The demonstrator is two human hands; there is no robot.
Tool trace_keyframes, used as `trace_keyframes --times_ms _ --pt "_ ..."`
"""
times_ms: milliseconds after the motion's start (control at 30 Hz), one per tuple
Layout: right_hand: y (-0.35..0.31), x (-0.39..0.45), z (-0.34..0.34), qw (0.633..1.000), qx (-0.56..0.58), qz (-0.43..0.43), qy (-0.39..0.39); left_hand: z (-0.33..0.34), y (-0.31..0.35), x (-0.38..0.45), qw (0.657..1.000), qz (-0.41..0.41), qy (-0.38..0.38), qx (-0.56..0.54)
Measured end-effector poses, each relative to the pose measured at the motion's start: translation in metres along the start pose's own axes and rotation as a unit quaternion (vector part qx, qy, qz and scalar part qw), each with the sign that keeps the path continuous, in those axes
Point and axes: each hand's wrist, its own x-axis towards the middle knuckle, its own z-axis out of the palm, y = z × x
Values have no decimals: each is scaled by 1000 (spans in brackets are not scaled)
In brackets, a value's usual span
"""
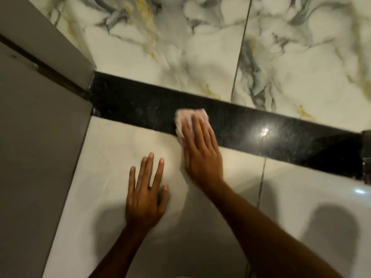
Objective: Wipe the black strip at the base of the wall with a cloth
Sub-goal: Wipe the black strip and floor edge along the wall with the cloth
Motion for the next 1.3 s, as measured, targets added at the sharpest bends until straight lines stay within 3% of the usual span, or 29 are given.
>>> trace_keyframes --times_ms 167,300,433,500,567,667,767,867,933,1000,1100,1233,1300 --pt "40 -10 -22 993 -17 117 -14 -6 6 1 999 -28 -8 -20" --pt "-1 59 0 986 7 168 10 2 -1 0 999 -41 -8 -14" --pt "-49 55 17 998 29 56 1 0 1 3 996 -93 -5 -2" --pt "-42 18 9 1000 11 -17 -20 -6 3 4 996 -90 -12 -2" --pt "-12 -11 -2 999 -4 -27 -31 -13 -2 3 997 -73 -22 -5" --pt "22 -3 -11 997 -10 66 -31 -15 -20 3 999 -26 -20 2" --pt "-5 49 4 987 8 156 34 -5 -30 1 999 -37 6 -6" --pt "-56 82 24 996 33 80 25 1 -31 1 994 -102 43 -25" --pt "-78 68 28 1000 22 -18 -2 -2 -32 2 988 -143 57 -23" --pt "-73 36 24 998 4 -57 -16 -6 -31 3 987 -149 49 -18" --pt "-48 5 12 1000 -5 -22 -19 -11 -34 4 986 -157 43 -28" --pt "-45 52 8 988 -19 149 21 -8 -27 7 988 -148 41 -28" --pt "-72 90 22 991 6 136 8 -2 -32 6 987 -154 40 -33"
